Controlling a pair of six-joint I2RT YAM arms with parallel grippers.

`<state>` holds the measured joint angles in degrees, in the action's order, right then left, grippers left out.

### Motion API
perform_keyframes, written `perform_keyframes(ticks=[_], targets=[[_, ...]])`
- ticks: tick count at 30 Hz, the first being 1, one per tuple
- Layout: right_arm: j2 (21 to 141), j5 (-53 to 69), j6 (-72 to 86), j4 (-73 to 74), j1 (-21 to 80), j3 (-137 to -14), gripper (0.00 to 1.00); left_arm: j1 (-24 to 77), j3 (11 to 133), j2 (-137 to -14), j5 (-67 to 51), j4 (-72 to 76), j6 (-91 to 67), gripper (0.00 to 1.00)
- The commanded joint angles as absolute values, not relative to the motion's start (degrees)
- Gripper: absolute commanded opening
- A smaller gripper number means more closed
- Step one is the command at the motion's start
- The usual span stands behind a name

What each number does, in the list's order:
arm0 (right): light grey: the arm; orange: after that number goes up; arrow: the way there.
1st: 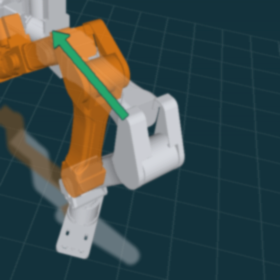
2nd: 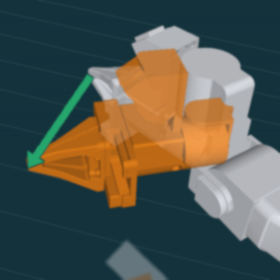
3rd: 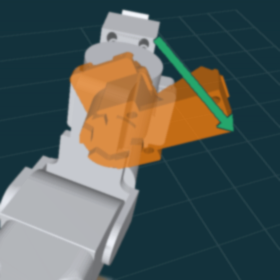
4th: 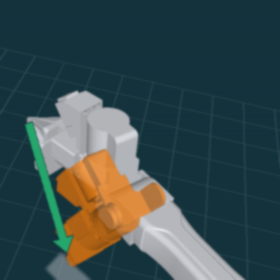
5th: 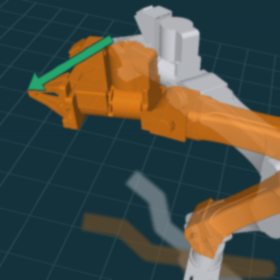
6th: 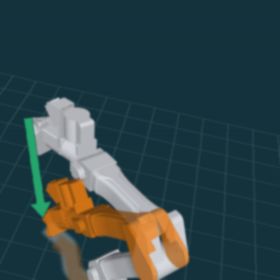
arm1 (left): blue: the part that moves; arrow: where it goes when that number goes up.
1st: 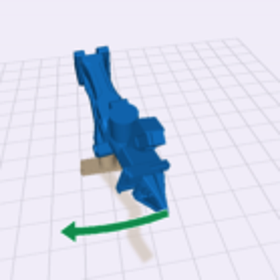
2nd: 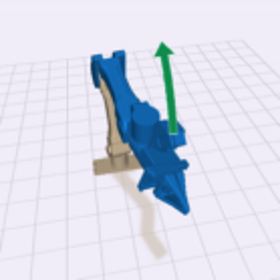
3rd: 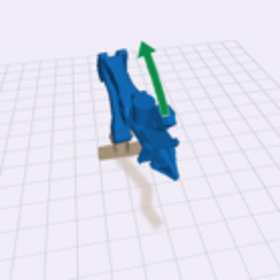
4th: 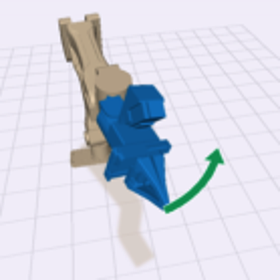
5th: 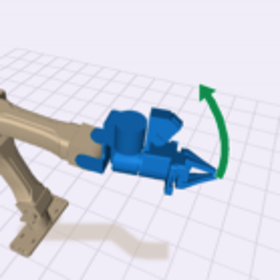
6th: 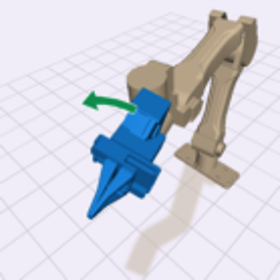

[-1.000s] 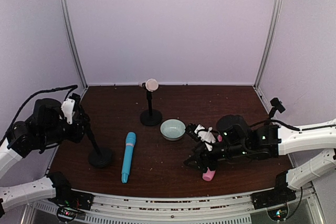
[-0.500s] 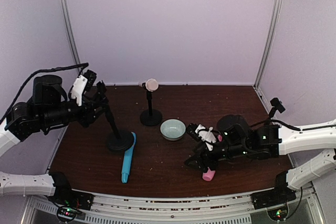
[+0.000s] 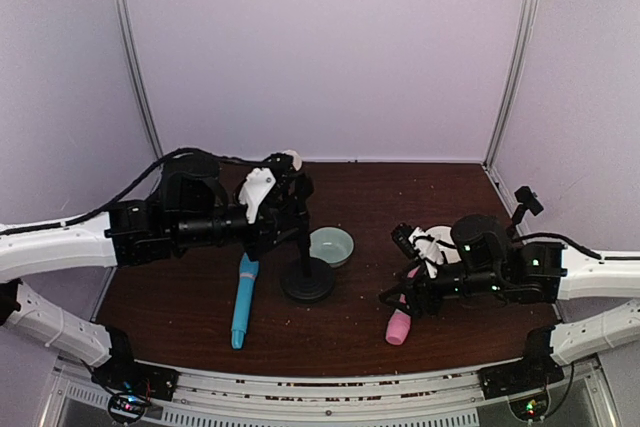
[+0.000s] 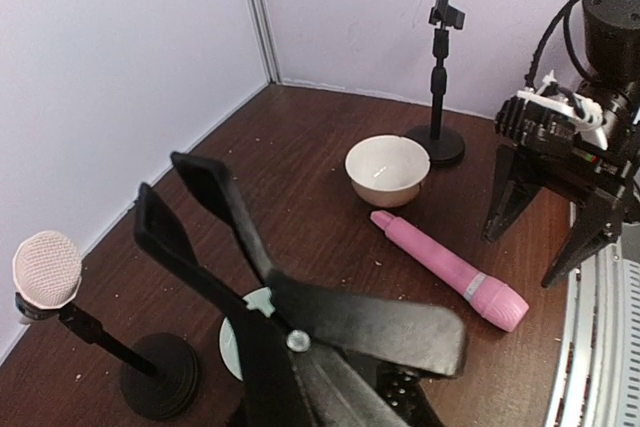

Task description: Attach the microphones to the stand

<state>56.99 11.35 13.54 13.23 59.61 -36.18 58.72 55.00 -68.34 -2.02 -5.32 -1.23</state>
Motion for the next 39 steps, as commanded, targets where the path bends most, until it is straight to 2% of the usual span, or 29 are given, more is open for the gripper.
perform_keyframes(ticks=[1,14,29,39], targets=[[55.58,10.10,14.24,17.00,59.25,-35.54,0.67,58.68,53.79,-73.09,-3.19,13.37,2.51,0.16],[57.37,10.01,15.09,16.61,59.22,-37.03,0.67,59.31,50.32,-77.87,-5.95,20.12,1.93,0.16],[61.18,10.59,15.05,15.80,59.18,-39.20,0.67,59.33,53.97,-72.25,-2.07,13.81,8.81,0.16],[61.65,10.59,14.50,16.64,59.16,-40.01,0.67,56.87,56.24,-78.15,-2.86,13.98,10.83,0.15]])
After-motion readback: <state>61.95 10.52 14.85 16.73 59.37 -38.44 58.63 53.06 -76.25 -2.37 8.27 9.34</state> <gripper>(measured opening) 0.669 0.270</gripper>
